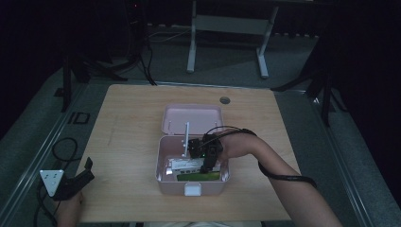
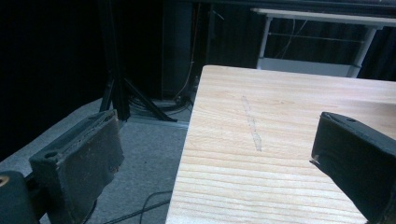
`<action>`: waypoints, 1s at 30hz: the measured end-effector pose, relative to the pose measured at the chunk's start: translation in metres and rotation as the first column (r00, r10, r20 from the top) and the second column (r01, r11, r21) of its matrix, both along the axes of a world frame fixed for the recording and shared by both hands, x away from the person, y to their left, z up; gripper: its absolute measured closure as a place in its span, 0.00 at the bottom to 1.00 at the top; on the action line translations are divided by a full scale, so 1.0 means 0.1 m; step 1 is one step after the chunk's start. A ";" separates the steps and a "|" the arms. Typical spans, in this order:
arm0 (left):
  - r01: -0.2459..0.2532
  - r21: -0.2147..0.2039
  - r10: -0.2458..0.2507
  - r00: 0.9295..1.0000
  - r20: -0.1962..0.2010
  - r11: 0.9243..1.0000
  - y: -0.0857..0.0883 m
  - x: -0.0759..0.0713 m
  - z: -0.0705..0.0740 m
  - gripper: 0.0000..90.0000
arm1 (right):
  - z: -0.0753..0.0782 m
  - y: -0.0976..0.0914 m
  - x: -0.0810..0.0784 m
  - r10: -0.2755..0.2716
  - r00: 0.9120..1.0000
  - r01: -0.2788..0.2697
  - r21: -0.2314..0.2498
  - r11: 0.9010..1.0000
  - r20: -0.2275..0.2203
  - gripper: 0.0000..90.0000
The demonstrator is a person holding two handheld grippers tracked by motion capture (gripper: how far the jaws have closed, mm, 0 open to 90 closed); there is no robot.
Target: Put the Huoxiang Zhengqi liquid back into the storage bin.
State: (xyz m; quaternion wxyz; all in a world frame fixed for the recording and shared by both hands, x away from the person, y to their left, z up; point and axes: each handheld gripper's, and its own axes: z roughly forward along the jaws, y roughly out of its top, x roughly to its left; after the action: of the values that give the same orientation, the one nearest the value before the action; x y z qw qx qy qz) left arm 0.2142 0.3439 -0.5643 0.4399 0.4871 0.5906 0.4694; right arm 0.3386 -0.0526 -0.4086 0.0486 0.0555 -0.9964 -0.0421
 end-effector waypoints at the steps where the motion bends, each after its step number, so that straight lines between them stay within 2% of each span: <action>1: 0.000 0.000 0.000 1.000 0.000 1.000 0.00 0.00 0.00 0.02 | -0.03 0.00 0.00 -0.002 1.000 0.002 0.000 1.000 0.000 0.69; 8: -0.001 0.002 0.001 1.000 0.002 1.000 0.00 0.00 0.00 0.02 | -0.21 0.02 0.00 -0.017 1.000 0.017 -0.034 0.999 0.011 0.69; 14: 0.000 0.001 0.000 1.000 0.000 1.000 0.00 0.00 0.00 0.02 | -0.30 0.03 0.00 -0.007 1.000 0.006 -0.040 0.999 -0.017 0.69; 21: 0.002 0.002 -0.002 1.000 0.000 1.000 0.00 0.00 0.00 0.02 | -0.41 0.06 -0.01 -0.002 1.000 -0.001 -0.081 0.997 -0.030 0.69; 26: 0.002 0.001 -0.002 1.000 -0.001 1.000 0.00 0.00 0.00 0.02 | -0.42 0.06 -0.01 -0.013 0.999 0.009 -0.089 0.996 -0.036 0.68; 30: 0.002 0.003 -0.002 1.000 -0.001 1.000 0.00 0.00 0.00 0.02 | -0.52 0.04 -0.01 0.001 1.000 -0.005 -0.153 0.988 -0.029 0.68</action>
State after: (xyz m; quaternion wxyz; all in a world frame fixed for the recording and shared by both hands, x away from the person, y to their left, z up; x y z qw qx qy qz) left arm 0.2141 0.3438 -0.5642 0.4394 0.4887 0.5897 0.4694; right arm 0.3374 -0.0488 -0.4607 0.0670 0.0525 -0.9958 0.0338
